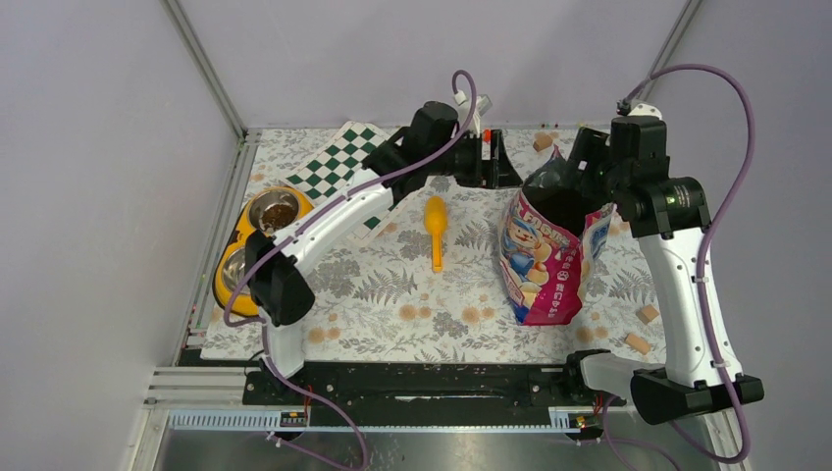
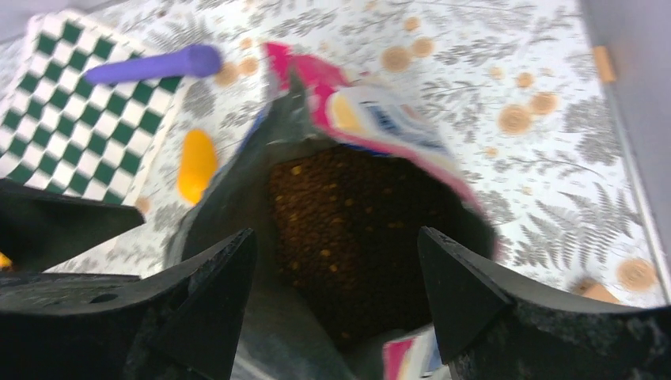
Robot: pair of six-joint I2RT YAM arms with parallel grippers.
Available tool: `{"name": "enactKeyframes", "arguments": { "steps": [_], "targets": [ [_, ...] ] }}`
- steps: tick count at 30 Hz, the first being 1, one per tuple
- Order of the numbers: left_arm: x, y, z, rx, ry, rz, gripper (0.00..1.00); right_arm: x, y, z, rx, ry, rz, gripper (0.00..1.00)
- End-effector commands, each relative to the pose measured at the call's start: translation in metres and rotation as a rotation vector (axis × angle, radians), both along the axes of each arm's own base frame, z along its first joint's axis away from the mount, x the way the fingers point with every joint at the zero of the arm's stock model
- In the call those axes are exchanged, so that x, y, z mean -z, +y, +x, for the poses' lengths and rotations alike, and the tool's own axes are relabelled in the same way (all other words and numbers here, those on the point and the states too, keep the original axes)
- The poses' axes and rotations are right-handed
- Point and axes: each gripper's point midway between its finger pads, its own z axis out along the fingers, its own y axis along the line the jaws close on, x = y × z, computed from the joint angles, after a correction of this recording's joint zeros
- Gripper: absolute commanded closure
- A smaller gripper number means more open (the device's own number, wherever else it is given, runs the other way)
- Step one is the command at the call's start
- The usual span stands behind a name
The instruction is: Serve the pet food
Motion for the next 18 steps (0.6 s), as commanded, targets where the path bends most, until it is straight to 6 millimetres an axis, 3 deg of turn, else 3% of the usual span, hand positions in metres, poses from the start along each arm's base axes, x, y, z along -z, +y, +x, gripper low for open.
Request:
{"name": "enactKeyframes", "arguments": {
  "steps": [1, 5, 12, 15, 18],
  "targets": [
    [-0.049, -0.021, 0.008, 0.03, -0.067, -0.134, 0.24, -0.021, -0.048, -0.005, 0.19, -0.056, -0.091, 0.17],
    [-0.052, -0.026, 0.008, 0.025, -0.071, -0.185, 0.2, -0.019, -0.072, -0.012, 0.278, -0.052, -0.175, 0.1],
    [-0.023, -0.039, 0.004, 0.056, -0.012, -0.134, 0.21, 0.021, -0.067, -0.017, 0.262, 0.041, -0.123, 0.11],
    [-0.015, -0.042, -0.001, 0.082, -0.003, -0.11, 0.23, 0.032, -0.061, -0.017, 0.248, 0.055, -0.08, 0.19],
    [-0.012, -0.041, -0.005, 0.094, -0.002, -0.1, 0.23, 0.038, -0.057, -0.014, 0.237, 0.067, -0.056, 0.39]
  ]
}}
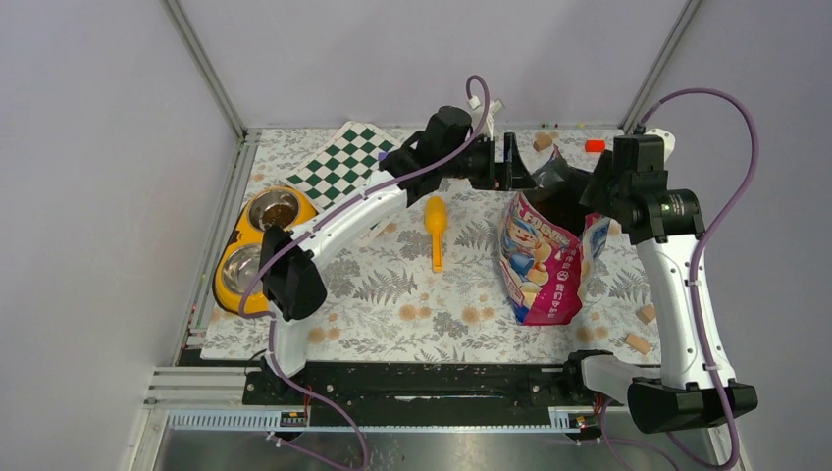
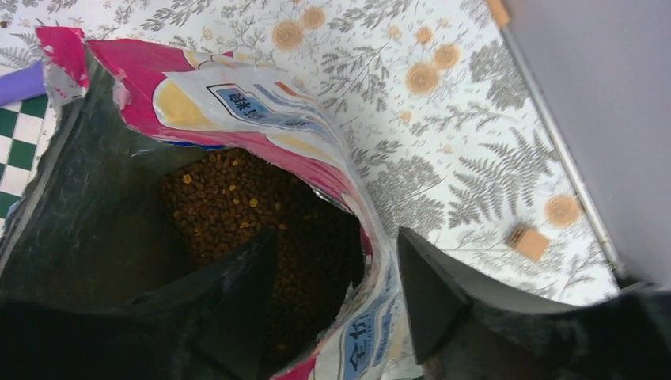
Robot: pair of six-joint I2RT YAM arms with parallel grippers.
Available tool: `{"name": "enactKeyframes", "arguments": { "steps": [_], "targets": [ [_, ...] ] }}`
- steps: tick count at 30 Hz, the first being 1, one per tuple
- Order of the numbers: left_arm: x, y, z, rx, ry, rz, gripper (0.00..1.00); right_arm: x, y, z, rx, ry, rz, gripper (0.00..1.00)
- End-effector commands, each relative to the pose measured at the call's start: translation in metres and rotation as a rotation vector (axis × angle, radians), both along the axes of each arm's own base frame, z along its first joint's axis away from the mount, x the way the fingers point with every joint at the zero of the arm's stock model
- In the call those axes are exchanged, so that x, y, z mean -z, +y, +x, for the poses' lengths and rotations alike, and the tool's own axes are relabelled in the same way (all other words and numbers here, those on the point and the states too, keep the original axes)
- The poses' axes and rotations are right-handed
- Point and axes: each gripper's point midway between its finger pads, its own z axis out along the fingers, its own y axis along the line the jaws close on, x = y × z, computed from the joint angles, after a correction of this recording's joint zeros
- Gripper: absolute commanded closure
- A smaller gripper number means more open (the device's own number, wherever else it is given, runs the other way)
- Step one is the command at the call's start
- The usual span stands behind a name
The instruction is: Serve the pet food
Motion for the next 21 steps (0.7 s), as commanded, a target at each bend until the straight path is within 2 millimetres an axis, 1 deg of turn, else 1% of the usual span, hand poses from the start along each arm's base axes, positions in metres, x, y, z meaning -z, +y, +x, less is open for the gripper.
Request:
{"name": "enactKeyframes", "arguments": {
  "steps": [1, 2, 3, 4, 5, 6, 7, 8, 9, 10, 11, 12, 13, 15, 17, 18, 21],
  "targets": [
    [-0.014, -0.003, -0.009, 0.052, -0.037, -0.022, 0.24, 0.001, 0.008, 0.004, -0.005, -0.026, 0.062, 0.47],
    [-0.014, -0.002, -0.009, 0.05, -0.044, -0.018, 0.24, 0.001, 0.01, 0.007, -0.011, -0.025, 0.071, 0.65],
    [-0.017, 0.0, -0.009, 0.05, -0.056, -0.018, 0.24, 0.0, 0.012, 0.009, -0.019, -0.028, 0.082, 0.78],
    [-0.02, 0.002, -0.007, 0.045, -0.067, -0.02, 0.25, -0.001, 0.014, 0.012, -0.025, -0.035, 0.091, 0.88],
    [-0.023, 0.003, -0.006, 0.041, -0.078, -0.022, 0.29, -0.005, 0.016, 0.014, -0.029, -0.046, 0.098, 0.97],
    [-0.026, 0.005, -0.005, 0.038, -0.086, -0.025, 0.35, -0.008, 0.017, 0.017, -0.034, -0.055, 0.103, 1.0],
    [-0.03, 0.009, -0.002, 0.03, -0.094, -0.028, 0.38, -0.012, 0.018, 0.019, -0.04, -0.061, 0.106, 1.0],
    [-0.034, 0.013, 0.001, 0.02, -0.098, -0.033, 0.39, -0.017, 0.019, 0.021, -0.044, -0.072, 0.11, 0.97],
    [-0.038, 0.018, 0.004, 0.007, -0.098, -0.036, 0.38, -0.02, 0.021, 0.022, -0.049, -0.08, 0.114, 0.86],
    [-0.042, 0.025, 0.009, -0.011, -0.1, -0.041, 0.36, -0.024, 0.022, 0.023, -0.057, -0.089, 0.119, 0.68],
    [-0.044, 0.032, 0.014, -0.034, -0.1, -0.04, 0.34, -0.029, 0.023, 0.024, -0.065, -0.1, 0.122, 0.52],
    [-0.045, 0.041, 0.02, -0.063, -0.101, -0.037, 0.31, -0.034, 0.024, 0.023, -0.071, -0.113, 0.124, 0.41],
    [-0.046, 0.051, 0.025, -0.096, -0.106, -0.032, 0.3, -0.04, 0.024, 0.022, -0.078, -0.131, 0.124, 0.32],
    [-0.036, 0.073, 0.038, -0.178, -0.099, 0.001, 0.28, -0.053, 0.026, 0.02, -0.098, -0.168, 0.125, 0.25],
    [-0.017, 0.096, 0.05, -0.265, -0.076, 0.05, 0.27, -0.068, 0.029, 0.018, -0.125, -0.208, 0.129, 0.24],
    [-0.004, 0.108, 0.056, -0.309, -0.061, 0.082, 0.27, -0.077, 0.032, 0.017, -0.143, -0.232, 0.137, 0.24],
    [0.052, 0.14, 0.064, -0.427, 0.006, 0.24, 0.27, -0.1, 0.048, 0.017, -0.227, -0.303, 0.182, 0.24]
  ]
}}
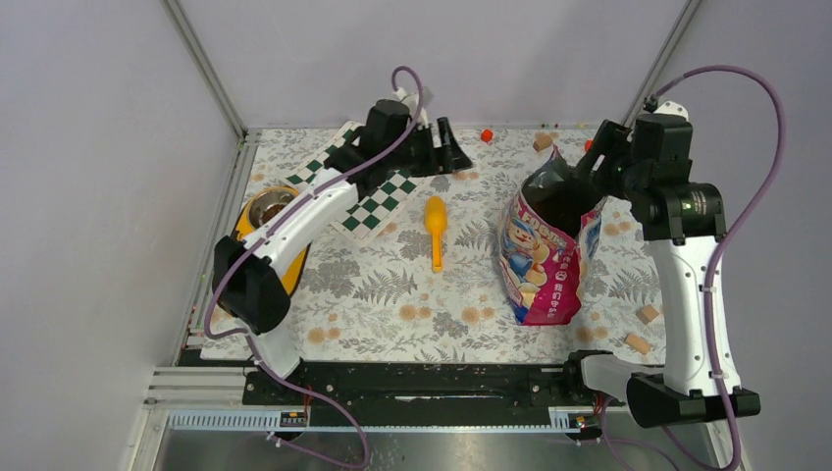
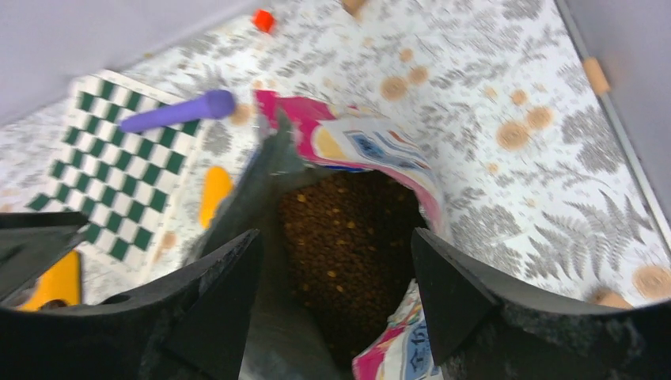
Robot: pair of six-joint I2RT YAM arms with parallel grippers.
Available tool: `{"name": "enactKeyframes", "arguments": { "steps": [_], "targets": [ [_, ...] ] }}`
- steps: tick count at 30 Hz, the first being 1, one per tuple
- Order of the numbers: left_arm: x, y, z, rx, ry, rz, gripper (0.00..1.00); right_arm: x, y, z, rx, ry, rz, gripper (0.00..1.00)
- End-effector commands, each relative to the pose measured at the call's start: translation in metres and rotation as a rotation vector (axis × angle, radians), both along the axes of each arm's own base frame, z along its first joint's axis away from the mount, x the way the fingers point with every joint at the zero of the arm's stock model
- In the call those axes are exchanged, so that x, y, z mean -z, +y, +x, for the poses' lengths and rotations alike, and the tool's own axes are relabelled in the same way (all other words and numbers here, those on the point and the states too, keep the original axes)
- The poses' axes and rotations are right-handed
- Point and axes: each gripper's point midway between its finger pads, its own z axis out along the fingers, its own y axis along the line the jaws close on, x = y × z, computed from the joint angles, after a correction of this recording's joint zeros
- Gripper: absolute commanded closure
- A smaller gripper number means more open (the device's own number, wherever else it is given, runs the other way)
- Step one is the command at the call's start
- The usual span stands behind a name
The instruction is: Serve the pet food
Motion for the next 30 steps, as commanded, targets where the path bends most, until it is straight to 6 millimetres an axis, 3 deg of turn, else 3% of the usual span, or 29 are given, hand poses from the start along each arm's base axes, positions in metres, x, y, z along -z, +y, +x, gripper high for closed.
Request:
{"name": "enactKeyframes", "arguments": {
  "steps": [1, 6, 11, 15, 19, 23, 27, 30],
  "targets": [
    [0.055, 0.051, 0.015, -0.202, 0.037, 0.196, 0.27, -0.063, 0.025, -0.002, -0.141, -0.21, 0.07, 0.24],
    [0.139, 0.068, 0.004, -0.234, 0.172, 0.371, 0.26, -0.109, 0.068, -0.007, -0.356, -0.421, 0.197, 0.23],
    [0.193, 0.078, 0.002, -0.327, 0.197, 0.558, 0.24, -0.106, 0.091, -0.003, -0.434, -0.397, 0.268, 0.24],
    [0.22, 0.062, -0.011, -0.313, 0.221, 0.612, 0.23, -0.09, 0.095, 0.001, -0.424, -0.355, 0.282, 0.24],
    [0.242, 0.06, -0.018, -0.316, 0.257, 0.683, 0.26, -0.084, 0.095, -0.001, -0.415, -0.34, 0.297, 0.24],
    [0.265, 0.062, -0.025, -0.321, 0.305, 0.72, 0.4, -0.083, 0.096, -0.003, -0.415, -0.332, 0.3, 0.24],
    [0.285, 0.063, -0.036, -0.309, 0.347, 0.749, 0.47, -0.082, 0.096, -0.006, -0.419, -0.329, 0.303, 0.25],
    [0.29, 0.067, -0.039, -0.323, 0.359, 0.76, 0.61, -0.081, 0.097, -0.008, -0.425, -0.328, 0.309, 0.24]
  ]
}}
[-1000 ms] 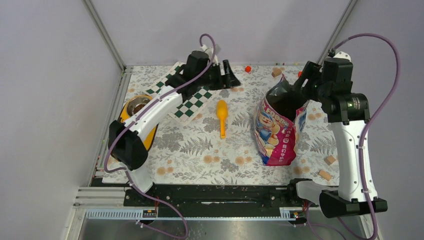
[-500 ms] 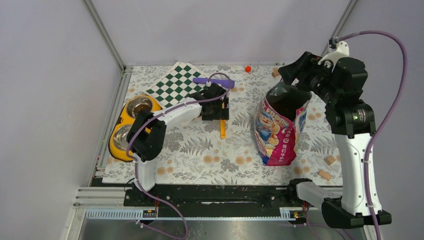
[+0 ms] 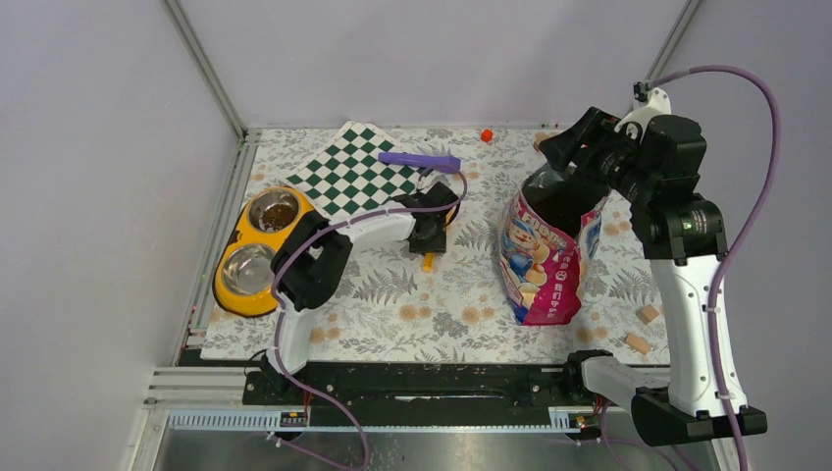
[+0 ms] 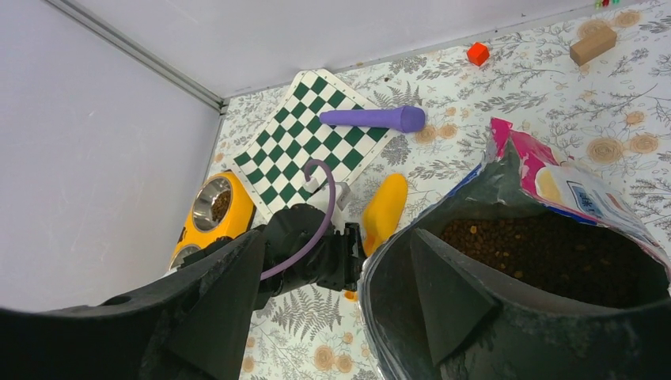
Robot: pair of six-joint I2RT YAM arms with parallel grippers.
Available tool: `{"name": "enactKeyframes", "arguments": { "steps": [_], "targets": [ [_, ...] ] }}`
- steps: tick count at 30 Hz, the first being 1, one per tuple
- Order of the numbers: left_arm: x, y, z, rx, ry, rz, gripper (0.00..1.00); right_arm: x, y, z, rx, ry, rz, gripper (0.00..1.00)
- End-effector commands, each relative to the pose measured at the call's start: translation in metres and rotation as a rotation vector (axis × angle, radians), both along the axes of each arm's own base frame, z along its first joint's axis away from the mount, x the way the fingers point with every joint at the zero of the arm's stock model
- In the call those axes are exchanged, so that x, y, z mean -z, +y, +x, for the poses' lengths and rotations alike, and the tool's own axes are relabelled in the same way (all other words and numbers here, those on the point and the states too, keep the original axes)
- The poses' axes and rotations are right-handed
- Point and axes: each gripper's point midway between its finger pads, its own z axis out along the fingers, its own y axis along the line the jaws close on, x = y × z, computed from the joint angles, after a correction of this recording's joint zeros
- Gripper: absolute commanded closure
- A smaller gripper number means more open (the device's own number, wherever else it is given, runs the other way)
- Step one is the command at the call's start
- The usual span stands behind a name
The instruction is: Serve the pet food
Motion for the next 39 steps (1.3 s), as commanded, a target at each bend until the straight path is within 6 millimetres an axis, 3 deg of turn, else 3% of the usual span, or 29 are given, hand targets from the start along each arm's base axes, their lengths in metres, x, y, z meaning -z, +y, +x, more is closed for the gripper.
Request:
{"name": "enactKeyframes", "arguments": {
  "steps": [1, 6, 11, 16, 19, 22, 26, 29, 33, 37, 39],
  "targets": [
    [0.008, 0.005, 0.0, -0.043, -0.001, 0.026, 0.66, -0.012, 0.008, -0.009, -0.039, -0.043, 0.021, 0.24],
    [-0.023, 0.001, 0.01, -0.017, -0.073, -0.015, 0.98, -0.005, 0.009, -0.012, -0.063, -0.034, 0.0, 0.17],
    [-0.084, -0.009, 0.03, 0.057, -0.161, -0.129, 1.0, -0.003, 0.013, -0.01, -0.099, -0.057, -0.021, 0.02],
    [-0.176, -0.015, 0.049, 0.152, -0.237, -0.374, 1.0, -0.006, 0.022, -0.006, -0.171, -0.087, -0.043, 0.01],
    [-0.243, -0.014, 0.048, 0.264, -0.317, -0.533, 1.0, -0.01, 0.028, -0.004, -0.201, -0.122, -0.023, 0.01],
    [-0.316, -0.002, 0.046, 0.219, -0.332, -0.76, 1.0, -0.022, 0.038, 0.0, -0.229, -0.151, 0.044, 0.04],
    [-0.424, 0.006, 0.021, 0.28, -0.432, -1.118, 1.0, -0.044, 0.055, 0.008, -0.288, -0.182, 0.184, 0.16],
    [-0.473, 0.011, -0.003, 0.376, -0.502, -1.253, 1.0, -0.054, 0.065, 0.018, -0.313, -0.209, 0.276, 0.16],
    [-0.511, 0.016, -0.046, 0.565, -0.514, -1.39, 1.0, -0.073, 0.083, 0.023, -0.403, -0.232, 0.361, 0.14],
    [-0.523, 0.022, -0.083, 0.778, -0.561, -1.446, 1.0, -0.096, 0.097, 0.019, -0.494, -0.309, 0.375, 0.13],
    [-0.527, 0.026, -0.1, 0.884, -0.593, -1.451, 1.0, -0.116, 0.109, 0.003, -0.602, -0.415, 0.358, 0.12]
  ]
}}
